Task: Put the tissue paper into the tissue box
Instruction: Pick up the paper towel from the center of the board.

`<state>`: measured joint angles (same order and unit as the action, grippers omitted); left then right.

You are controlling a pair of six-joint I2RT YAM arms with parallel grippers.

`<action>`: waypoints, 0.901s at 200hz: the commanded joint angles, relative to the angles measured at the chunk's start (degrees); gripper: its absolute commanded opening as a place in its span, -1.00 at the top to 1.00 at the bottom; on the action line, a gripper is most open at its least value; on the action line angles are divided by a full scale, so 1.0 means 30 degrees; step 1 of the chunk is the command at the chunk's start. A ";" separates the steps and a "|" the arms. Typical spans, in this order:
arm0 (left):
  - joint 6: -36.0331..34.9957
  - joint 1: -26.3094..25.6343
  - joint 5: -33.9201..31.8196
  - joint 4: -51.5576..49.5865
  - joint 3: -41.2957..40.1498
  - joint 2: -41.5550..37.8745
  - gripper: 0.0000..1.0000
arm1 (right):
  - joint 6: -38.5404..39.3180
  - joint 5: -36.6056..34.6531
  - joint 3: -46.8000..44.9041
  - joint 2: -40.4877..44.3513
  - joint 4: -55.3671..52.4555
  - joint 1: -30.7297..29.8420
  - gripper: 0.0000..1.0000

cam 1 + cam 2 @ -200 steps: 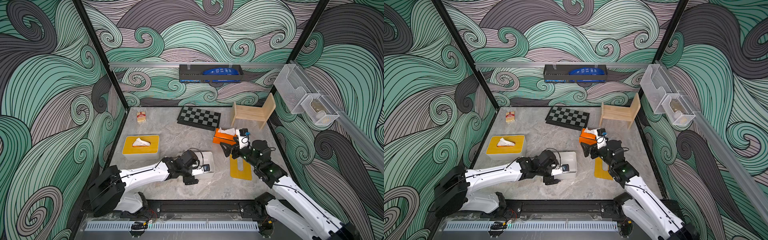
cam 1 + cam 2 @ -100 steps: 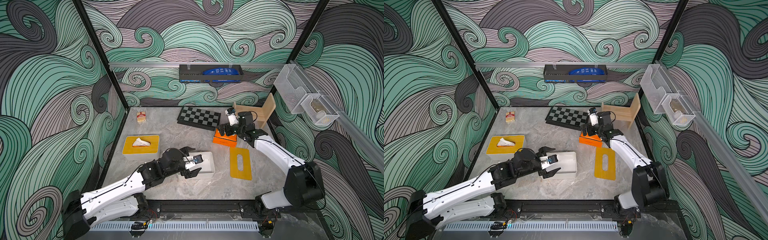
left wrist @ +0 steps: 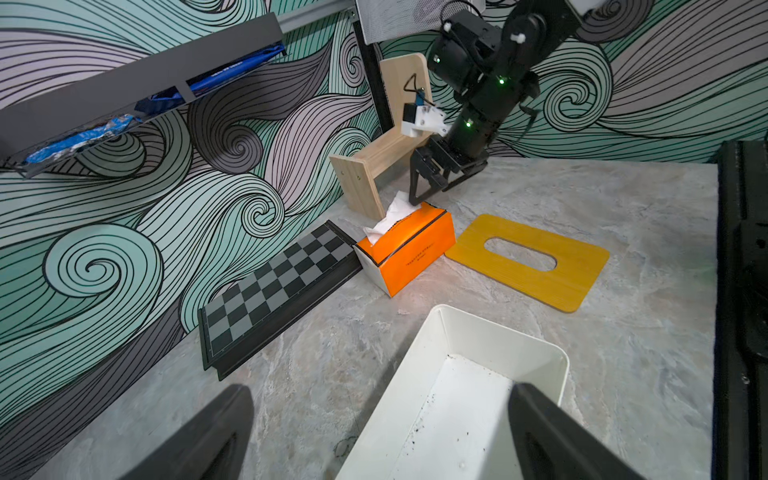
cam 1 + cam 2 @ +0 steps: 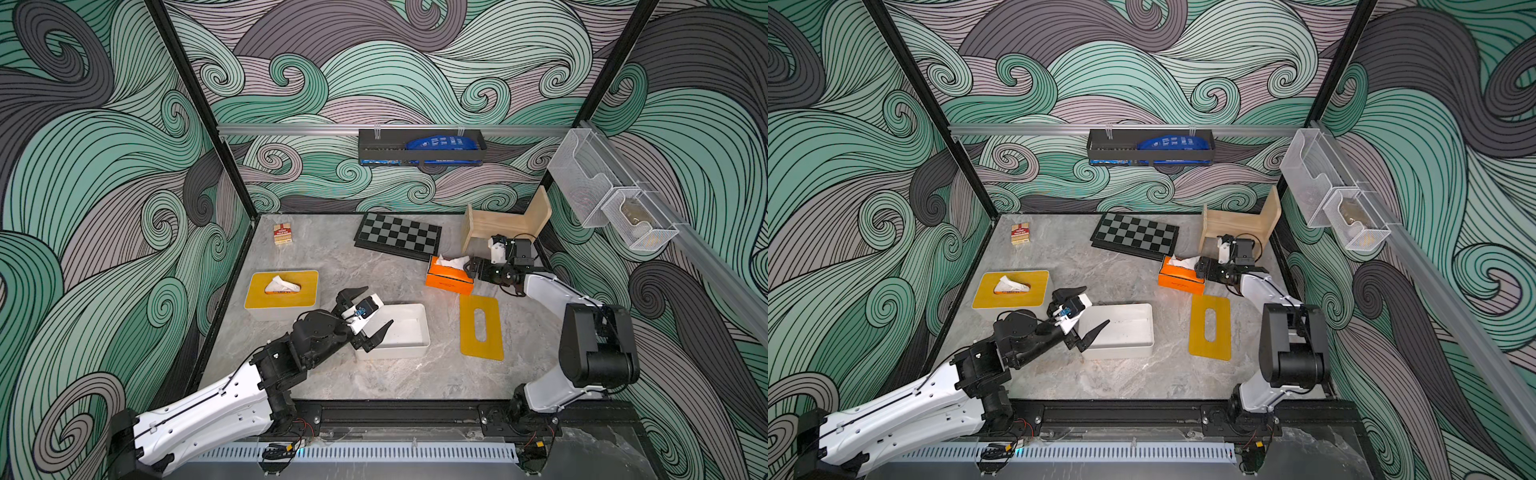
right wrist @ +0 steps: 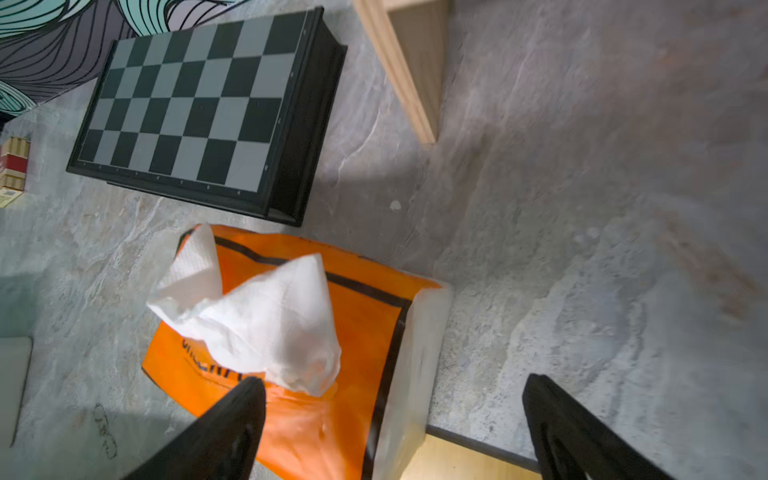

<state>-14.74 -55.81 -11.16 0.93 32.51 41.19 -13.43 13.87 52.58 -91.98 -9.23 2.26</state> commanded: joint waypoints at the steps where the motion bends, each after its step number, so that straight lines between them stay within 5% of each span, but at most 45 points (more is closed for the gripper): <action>1: 0.0900 -0.0088 -0.0500 0.0152 -0.0246 -0.0391 -0.97 | -0.1458 0.1840 -0.0865 0.0145 0.1651 -0.0102 -1.00; 76: 0.0611 -0.0088 -0.0499 -0.0038 -0.0175 -0.0198 -0.97 | -0.3678 0.4563 -0.3203 0.1942 0.3534 -0.4135 -1.00; 125: 0.0549 -0.0088 -0.0529 -0.0192 -0.0144 -0.0135 -0.97 | -0.6132 0.8310 -0.3527 0.3285 0.5877 -0.6319 -1.00; 180: 0.0708 -0.0088 -0.0499 -0.0277 -0.0071 -0.0240 -0.97 | -0.0260 0.1587 -0.0533 0.4938 0.1825 -0.6434 -1.00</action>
<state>-13.39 -55.81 -12.21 0.49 32.03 40.69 -24.14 28.03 46.24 -77.54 0.64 -16.75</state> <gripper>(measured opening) 0.986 0.999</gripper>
